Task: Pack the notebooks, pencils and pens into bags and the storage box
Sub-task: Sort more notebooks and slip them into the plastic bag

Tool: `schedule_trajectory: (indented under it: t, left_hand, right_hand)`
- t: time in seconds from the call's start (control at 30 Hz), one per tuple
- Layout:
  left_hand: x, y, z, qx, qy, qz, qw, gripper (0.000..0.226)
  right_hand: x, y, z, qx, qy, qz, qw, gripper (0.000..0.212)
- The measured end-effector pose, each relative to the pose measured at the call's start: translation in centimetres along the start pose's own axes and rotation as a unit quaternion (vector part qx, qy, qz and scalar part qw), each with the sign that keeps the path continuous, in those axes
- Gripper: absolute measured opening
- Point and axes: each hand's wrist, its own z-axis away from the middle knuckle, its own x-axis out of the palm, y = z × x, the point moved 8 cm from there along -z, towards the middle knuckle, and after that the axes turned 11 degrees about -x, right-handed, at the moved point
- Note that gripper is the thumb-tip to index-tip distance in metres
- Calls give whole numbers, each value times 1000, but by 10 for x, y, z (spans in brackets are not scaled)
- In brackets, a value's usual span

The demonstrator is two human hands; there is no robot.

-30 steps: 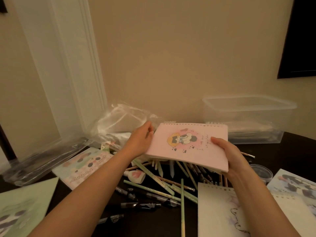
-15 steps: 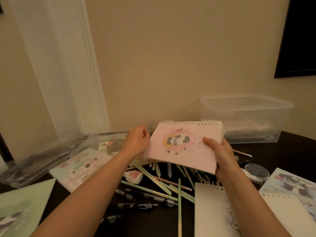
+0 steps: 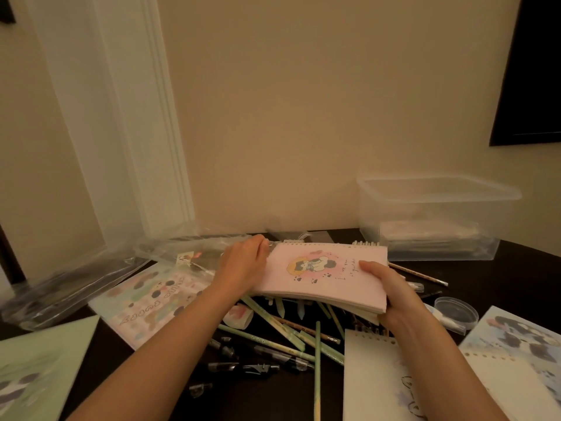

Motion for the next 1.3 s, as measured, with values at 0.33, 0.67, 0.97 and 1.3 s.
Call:
schedule_trajectory:
  t: [0.33, 0.67, 0.97, 1.3]
  left_hand:
    - [-41, -44, 37, -121, 58, 50, 990, 48]
    - [0, -70, 53, -366, -142, 389, 833, 44]
    - [17, -35, 40, -378, -90, 669, 633, 44]
    - [4, -21, 24, -306, -6, 749, 587, 6]
  right_hand:
    - [3, 5, 5, 11, 8, -23, 1000, 38]
    - [10, 2, 10, -15, 13, -54, 998, 42]
    - [21, 0, 13, -33, -23, -74, 996, 30]
    - [32, -1, 17, -63, -68, -88, 992, 9]
